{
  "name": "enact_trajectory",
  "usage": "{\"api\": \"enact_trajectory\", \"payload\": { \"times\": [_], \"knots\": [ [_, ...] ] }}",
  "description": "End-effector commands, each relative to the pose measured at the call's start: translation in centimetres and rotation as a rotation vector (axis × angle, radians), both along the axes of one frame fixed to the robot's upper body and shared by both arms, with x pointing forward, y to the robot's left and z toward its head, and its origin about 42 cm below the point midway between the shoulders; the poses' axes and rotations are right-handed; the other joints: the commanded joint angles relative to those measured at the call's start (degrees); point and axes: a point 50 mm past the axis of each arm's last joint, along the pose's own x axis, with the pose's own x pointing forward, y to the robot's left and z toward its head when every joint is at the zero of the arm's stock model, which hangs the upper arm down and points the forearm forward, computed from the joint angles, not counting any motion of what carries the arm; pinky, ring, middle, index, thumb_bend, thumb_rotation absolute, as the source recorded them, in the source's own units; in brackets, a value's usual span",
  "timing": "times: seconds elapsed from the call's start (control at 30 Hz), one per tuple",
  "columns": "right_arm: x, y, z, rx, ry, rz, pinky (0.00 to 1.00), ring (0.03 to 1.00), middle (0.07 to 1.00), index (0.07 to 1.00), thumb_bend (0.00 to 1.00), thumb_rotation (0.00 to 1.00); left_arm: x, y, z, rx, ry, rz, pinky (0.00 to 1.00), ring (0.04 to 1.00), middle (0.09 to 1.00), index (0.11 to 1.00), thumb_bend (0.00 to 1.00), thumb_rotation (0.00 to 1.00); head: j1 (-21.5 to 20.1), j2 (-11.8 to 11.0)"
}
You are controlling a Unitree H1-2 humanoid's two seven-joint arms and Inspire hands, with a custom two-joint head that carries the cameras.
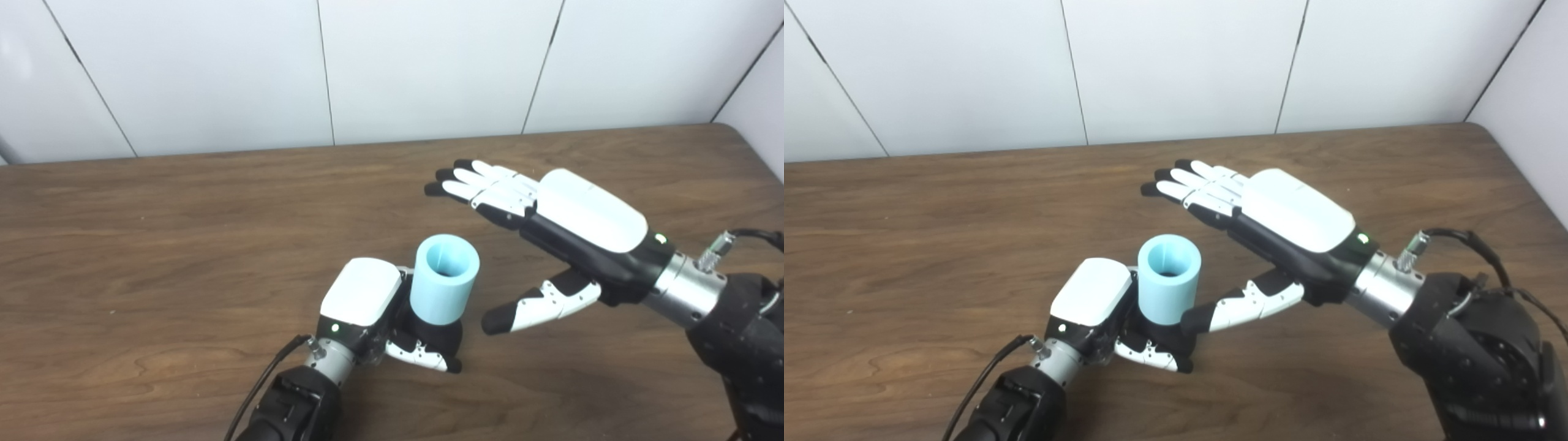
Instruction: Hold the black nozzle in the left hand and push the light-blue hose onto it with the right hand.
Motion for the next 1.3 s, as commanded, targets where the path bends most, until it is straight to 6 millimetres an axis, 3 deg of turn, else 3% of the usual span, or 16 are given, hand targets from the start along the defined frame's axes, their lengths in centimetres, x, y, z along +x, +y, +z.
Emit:
{"api": "enact_trajectory", "payload": {
  "times": [0.0,0.5,1.0,1.27],
  "knots": [
    [-0.7,0.4,0.5,-0.026,-0.083,0.021,1.0,1.0,0.998,0.941,0.72,1.0,-1.4,0.9,-3.3,0.112,0.156,-0.01,0.37,0.489,0.53,0.448,0.48,0.0,0.09,0.05],
    [-1.8,1.1,-1.7,-0.087,-0.014,0.015,1.0,1.0,0.99,0.952,0.74,1.0,-1.5,0.8,-3.3,0.12,0.163,-0.016,0.37,0.488,0.528,0.454,0.48,0.0,0.18,0.25],
    [-2.2,0.8,-2.3,-0.105,0.027,0.024,0.97,1.0,0.969,0.935,0.74,1.0,-1.5,0.8,-3.1,0.12,0.168,-0.004,0.37,0.485,0.526,0.463,0.48,0.0,0.22,0.62],
    [-2.6,1.7,-3.3,-0.188,0.074,0.044,0.98,1.0,0.984,0.948,0.74,1.0,-1.4,0.8,-2.9,0.126,0.157,0.0,0.34,0.48,0.548,0.456,0.47,0.0,0.31,0.8]
  ]
}}
